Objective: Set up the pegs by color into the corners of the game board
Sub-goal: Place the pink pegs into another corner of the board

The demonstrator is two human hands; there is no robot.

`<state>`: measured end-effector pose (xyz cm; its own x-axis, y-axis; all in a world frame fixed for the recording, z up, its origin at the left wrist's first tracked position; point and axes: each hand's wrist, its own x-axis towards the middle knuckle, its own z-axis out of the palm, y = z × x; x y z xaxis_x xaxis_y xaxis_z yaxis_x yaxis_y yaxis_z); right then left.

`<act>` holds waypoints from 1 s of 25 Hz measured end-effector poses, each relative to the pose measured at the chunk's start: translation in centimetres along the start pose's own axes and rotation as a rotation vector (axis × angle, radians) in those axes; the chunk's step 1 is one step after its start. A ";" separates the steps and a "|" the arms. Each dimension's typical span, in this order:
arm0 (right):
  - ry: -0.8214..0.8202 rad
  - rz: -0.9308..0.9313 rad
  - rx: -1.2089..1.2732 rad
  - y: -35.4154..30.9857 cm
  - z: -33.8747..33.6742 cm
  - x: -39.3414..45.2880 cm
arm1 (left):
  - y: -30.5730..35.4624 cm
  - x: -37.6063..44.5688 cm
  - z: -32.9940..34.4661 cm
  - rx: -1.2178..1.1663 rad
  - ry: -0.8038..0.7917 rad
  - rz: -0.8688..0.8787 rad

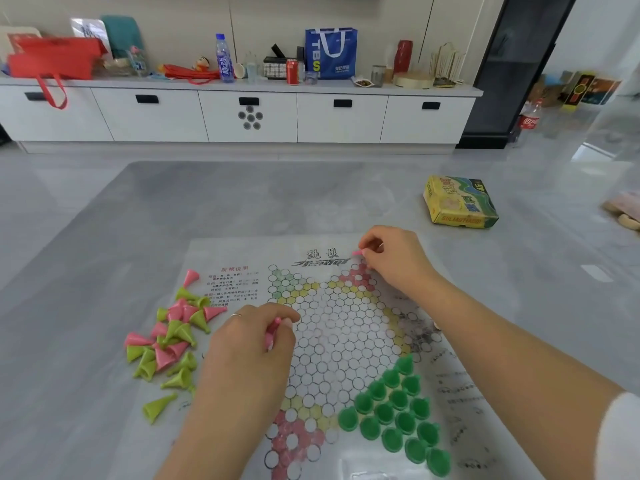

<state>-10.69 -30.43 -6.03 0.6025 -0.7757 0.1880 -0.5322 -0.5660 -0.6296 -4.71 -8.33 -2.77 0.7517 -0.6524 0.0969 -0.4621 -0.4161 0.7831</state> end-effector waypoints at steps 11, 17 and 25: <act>0.052 0.038 -0.148 2.1 -1.5 -0.2 | 0.0 0.0 -0.3 -0.032 0.028 0.016; -0.031 0.043 0.139 0.9 -0.3 -0.6 | 0.2 0.0 -0.3 -0.032 0.021 0.011; -0.040 0.009 -0.011 1.5 0.1 -0.4 | 0.1 0.2 -0.7 -0.058 0.048 0.013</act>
<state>-11.65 -30.95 -7.06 0.6208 -0.7690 0.1525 -0.5439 -0.5625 -0.6227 -4.33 -8.05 -2.27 0.7677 -0.6262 0.1357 -0.4454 -0.3693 0.8156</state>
